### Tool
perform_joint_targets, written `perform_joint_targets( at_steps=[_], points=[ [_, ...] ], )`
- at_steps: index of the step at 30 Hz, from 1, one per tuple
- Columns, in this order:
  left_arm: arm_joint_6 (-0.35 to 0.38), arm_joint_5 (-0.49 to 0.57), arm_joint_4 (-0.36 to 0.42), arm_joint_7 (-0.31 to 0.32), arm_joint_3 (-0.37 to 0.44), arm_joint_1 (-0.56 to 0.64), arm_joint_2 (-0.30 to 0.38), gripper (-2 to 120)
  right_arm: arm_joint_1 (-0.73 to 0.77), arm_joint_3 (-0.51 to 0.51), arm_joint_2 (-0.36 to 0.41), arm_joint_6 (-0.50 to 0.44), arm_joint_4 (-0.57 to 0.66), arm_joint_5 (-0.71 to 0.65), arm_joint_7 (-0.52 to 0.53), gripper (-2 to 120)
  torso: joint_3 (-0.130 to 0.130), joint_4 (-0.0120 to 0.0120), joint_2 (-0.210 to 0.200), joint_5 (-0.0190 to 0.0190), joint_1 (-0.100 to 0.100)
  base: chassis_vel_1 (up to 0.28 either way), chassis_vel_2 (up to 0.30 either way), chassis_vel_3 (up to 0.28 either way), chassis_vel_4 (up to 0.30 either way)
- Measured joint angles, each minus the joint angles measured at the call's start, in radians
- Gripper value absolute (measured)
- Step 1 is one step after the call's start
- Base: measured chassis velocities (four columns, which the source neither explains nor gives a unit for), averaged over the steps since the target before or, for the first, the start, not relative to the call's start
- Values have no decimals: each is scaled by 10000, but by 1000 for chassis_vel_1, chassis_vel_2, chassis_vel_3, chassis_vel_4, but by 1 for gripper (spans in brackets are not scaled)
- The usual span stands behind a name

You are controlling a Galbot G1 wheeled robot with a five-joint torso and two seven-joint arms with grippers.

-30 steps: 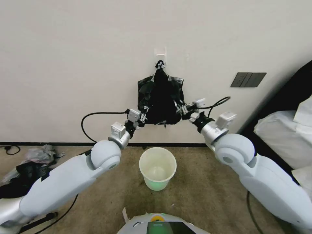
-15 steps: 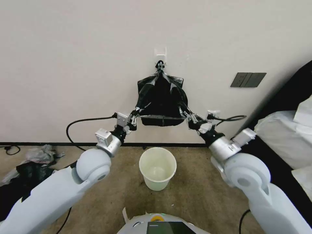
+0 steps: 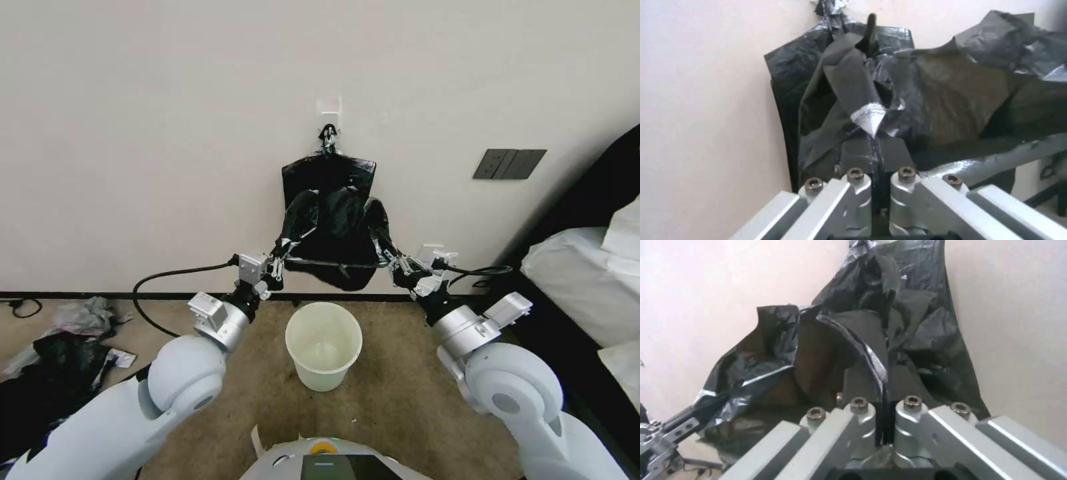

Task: Place a trash bag onto the trash bin.

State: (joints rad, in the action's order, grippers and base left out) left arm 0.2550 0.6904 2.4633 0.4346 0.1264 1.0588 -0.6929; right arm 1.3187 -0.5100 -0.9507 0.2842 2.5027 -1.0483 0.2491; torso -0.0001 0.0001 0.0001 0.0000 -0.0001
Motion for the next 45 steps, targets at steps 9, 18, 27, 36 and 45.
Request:
perform_joint_targets(
  at_steps=[9, 18, 27, 36, 45],
  points=[
    [0, -158, -89, -38, -194, 251, -247, 0, 682, -199, -239, 12, -13, -33, 1, 0, 1, -2, 0, 0, 0, 0, 0, 0, 0],
    [-24, -589, -98, -144, -260, 1012, -720, 0, 1277, -68, -413, 98, -20, -288, 71, 0, 1, 0, 0, 0, 0, 0, 0, 0, 0],
    [-39, -819, -79, -193, -480, 1263, -994, 0, 1286, -148, -366, 246, -23, -1001, 404, 0, 1, 0, -1, 0, 1, 0, 0, 0, 0],
    [-187, -1243, -624, -255, -731, 1540, -1592, 0, 1981, -15, -706, 473, -27, -1515, 710, 0, 0, -2, -1, 0, 1, 0, 0, 0, 0],
    [-370, -1999, -1512, -324, -1224, 1859, -2460, 0, 2296, 121, -987, 564, -30, -1510, 862, 0, 1, -2, -1, -2, 1, 0, 0, 0, 0]
  ],
)
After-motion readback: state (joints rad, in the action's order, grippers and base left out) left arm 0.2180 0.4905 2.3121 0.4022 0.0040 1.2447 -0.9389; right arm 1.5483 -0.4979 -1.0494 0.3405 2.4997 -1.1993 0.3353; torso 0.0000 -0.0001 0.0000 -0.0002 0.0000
